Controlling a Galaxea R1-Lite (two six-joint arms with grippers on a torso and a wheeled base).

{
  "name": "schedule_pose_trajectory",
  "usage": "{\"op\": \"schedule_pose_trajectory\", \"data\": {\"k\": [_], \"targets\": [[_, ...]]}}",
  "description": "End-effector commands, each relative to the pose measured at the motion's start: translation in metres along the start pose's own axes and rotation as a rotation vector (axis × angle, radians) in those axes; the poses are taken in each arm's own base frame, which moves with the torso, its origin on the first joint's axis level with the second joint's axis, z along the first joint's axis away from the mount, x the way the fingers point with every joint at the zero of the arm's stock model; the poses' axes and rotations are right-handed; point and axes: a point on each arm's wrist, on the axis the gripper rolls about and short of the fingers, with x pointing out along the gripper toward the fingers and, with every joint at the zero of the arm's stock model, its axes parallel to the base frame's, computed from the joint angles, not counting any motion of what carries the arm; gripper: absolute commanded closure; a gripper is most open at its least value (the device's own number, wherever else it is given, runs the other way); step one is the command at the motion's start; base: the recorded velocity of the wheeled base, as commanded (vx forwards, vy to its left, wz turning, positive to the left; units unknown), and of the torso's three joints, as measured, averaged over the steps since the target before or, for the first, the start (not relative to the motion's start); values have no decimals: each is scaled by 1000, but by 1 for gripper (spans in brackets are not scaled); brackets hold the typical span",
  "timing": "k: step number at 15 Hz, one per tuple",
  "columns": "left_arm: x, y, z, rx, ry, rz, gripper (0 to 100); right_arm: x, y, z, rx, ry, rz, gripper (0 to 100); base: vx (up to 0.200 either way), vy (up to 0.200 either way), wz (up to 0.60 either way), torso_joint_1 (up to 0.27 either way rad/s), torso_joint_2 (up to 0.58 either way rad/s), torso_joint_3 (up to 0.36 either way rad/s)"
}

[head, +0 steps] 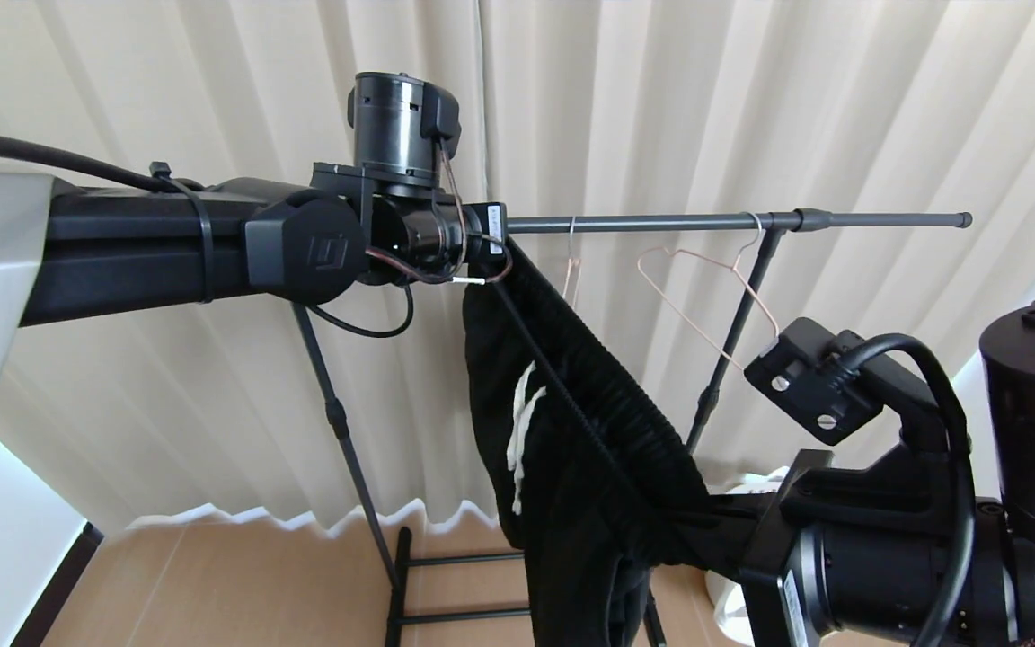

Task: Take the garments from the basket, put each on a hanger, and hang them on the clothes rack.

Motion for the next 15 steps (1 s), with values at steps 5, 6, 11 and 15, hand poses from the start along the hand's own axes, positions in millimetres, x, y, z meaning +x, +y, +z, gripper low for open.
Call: {"op": "schedule_pose_trajectory", "data": {"k": [5, 6, 11, 15], "targets": [[0, -3, -1, -7, 3, -20, 100, 43, 26, 4, 141, -53, 99, 100, 0, 0, 0, 0, 0, 0], [0, -3, -1, -7, 3, -20, 100, 42, 25, 4, 141, -54, 96, 100, 0, 0, 0, 0, 0, 0], [-36, 18, 17, 8, 65, 26, 100, 13, -24, 7, 43, 9, -92, 100, 0, 0, 0, 0, 0, 0], [-95, 36, 19, 72, 223, 72, 100, 16, -79, 25, 111, -39, -375, 100, 0, 0, 0, 0, 0, 0]]}}
